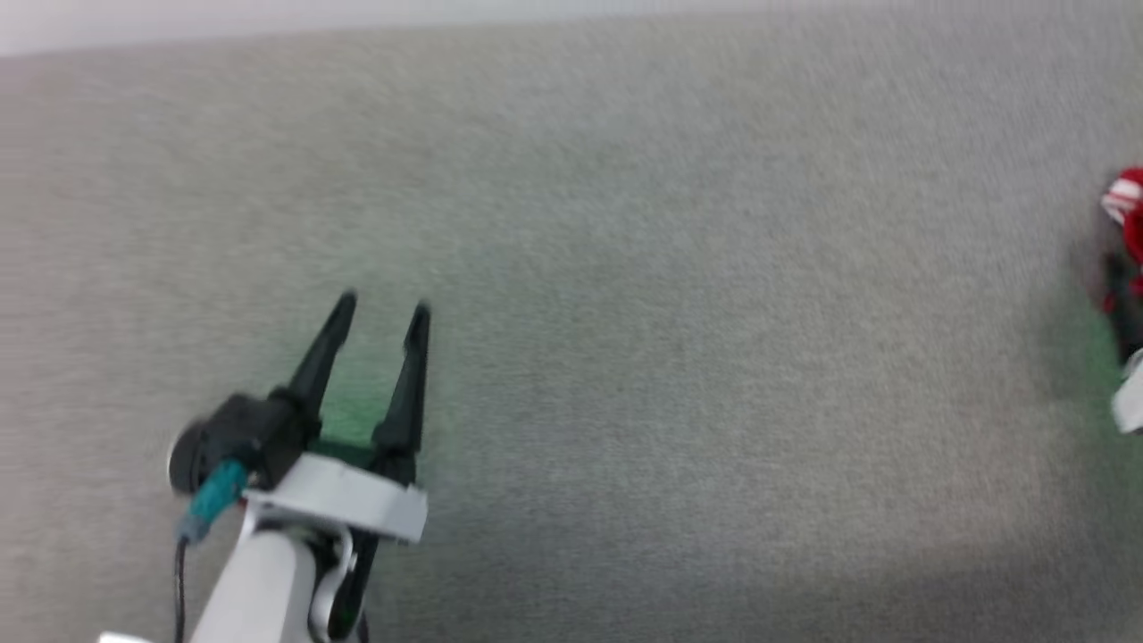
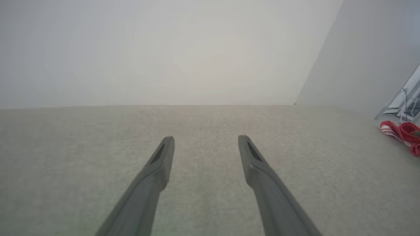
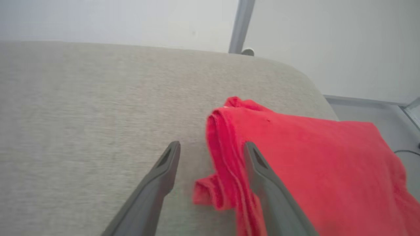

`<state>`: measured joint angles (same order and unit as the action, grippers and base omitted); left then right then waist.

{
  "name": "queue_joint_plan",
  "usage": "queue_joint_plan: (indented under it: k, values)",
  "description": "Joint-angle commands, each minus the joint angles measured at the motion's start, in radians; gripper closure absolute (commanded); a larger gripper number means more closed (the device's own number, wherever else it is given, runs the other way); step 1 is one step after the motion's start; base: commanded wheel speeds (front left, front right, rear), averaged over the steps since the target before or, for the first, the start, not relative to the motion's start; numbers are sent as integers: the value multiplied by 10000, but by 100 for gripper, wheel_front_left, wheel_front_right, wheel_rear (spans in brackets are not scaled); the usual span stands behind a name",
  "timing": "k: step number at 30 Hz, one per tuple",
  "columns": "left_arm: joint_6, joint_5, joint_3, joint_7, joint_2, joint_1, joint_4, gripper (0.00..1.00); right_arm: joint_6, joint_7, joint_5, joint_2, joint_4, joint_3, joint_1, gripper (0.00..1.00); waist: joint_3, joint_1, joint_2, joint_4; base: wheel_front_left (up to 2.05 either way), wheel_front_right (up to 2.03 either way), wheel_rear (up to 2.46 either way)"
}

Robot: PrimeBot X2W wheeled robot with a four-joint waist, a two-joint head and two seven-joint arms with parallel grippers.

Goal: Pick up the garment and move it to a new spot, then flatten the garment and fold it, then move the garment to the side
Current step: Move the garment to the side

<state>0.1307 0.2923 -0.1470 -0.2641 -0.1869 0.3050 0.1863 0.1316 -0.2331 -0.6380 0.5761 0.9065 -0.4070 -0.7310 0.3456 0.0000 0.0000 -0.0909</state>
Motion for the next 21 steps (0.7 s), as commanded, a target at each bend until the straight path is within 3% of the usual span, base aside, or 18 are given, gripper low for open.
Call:
queue_joint_plan:
  k: [1, 8, 21]
  values:
    - [-2, 37, 139, 9, 123, -338, 144, 0, -21, -130, -49, -101, -171, -100, 336, 0, -1033, 0, 0, 881, 0, 0, 0]
    - [-4, 15, 576, 9, 266, -1241, 285, 0, -21, -310, 153, -656, -1065, -101, 1150, 0, -1922, 0, 0, 1278, 0, 0, 0]
    - [-4, 62, 974, 9, 206, -2021, 184, 0, -19, -323, 1438, -1808, -3637, 1521, 2955, 0, -3082, 0, 0, 1419, 0, 0, 0]
